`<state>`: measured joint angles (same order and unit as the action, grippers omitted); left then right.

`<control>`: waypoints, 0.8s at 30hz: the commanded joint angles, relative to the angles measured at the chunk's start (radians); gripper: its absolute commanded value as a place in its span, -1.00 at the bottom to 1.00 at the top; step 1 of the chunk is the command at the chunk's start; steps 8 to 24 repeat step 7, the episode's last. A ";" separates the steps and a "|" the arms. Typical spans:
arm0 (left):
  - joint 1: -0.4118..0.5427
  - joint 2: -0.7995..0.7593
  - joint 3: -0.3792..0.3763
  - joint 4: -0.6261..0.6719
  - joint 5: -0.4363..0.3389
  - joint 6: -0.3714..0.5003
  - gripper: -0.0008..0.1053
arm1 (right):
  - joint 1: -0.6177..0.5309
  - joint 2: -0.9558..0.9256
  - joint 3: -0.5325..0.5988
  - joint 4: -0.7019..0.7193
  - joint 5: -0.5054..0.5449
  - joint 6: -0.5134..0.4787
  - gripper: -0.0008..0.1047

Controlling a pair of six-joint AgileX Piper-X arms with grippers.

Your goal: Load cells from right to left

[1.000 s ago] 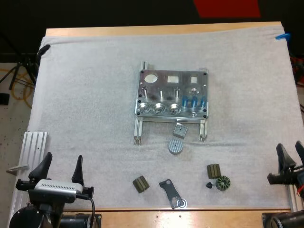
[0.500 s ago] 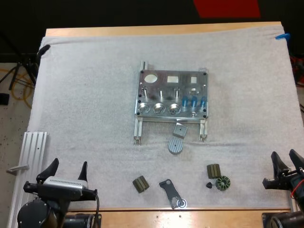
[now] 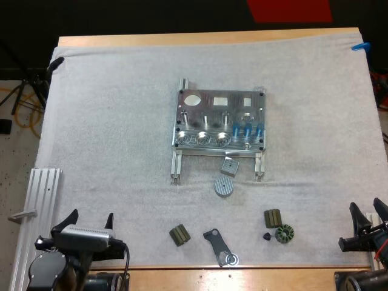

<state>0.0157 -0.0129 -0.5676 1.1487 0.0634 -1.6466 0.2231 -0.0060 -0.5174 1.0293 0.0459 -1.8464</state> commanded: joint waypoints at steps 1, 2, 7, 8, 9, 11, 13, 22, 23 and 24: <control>0.002 -0.141 0.009 -0.005 -0.015 -0.002 0.28 | -0.004 -0.020 -0.010 0.001 -0.006 -0.013 -0.07; 0.002 -0.141 0.009 -0.006 -0.011 -0.002 0.28 | -0.004 -0.020 -0.012 0.004 -0.006 -0.013 -0.07; 0.002 -0.141 0.009 -0.014 -0.009 0.000 0.28 | -0.004 -0.020 -0.026 0.035 -0.006 -0.013 -0.07; 0.002 -0.141 0.009 -0.014 -0.009 0.000 0.28 | -0.004 -0.020 -0.026 0.035 -0.006 -0.013 -0.07; 0.002 -0.141 0.009 -0.014 -0.009 0.000 0.28 | -0.004 -0.020 -0.026 0.035 -0.006 -0.013 -0.07; 0.002 -0.141 0.009 -0.014 -0.009 0.000 0.28 | -0.004 -0.020 -0.026 0.035 -0.006 -0.013 -0.07; 0.002 -0.141 0.009 -0.014 -0.009 0.000 0.28 | -0.004 -0.020 -0.026 0.035 -0.006 -0.013 -0.07; 0.002 -0.141 0.009 -0.014 -0.009 0.000 0.28 | -0.004 -0.020 -0.026 0.035 -0.006 -0.013 -0.07; 0.002 -0.141 0.009 -0.014 -0.009 0.000 0.28 | -0.004 -0.020 -0.026 0.035 -0.006 -0.013 -0.07; 0.002 -0.141 0.009 -0.014 -0.009 0.000 0.28 | -0.004 -0.020 -0.026 0.035 -0.006 -0.013 -0.07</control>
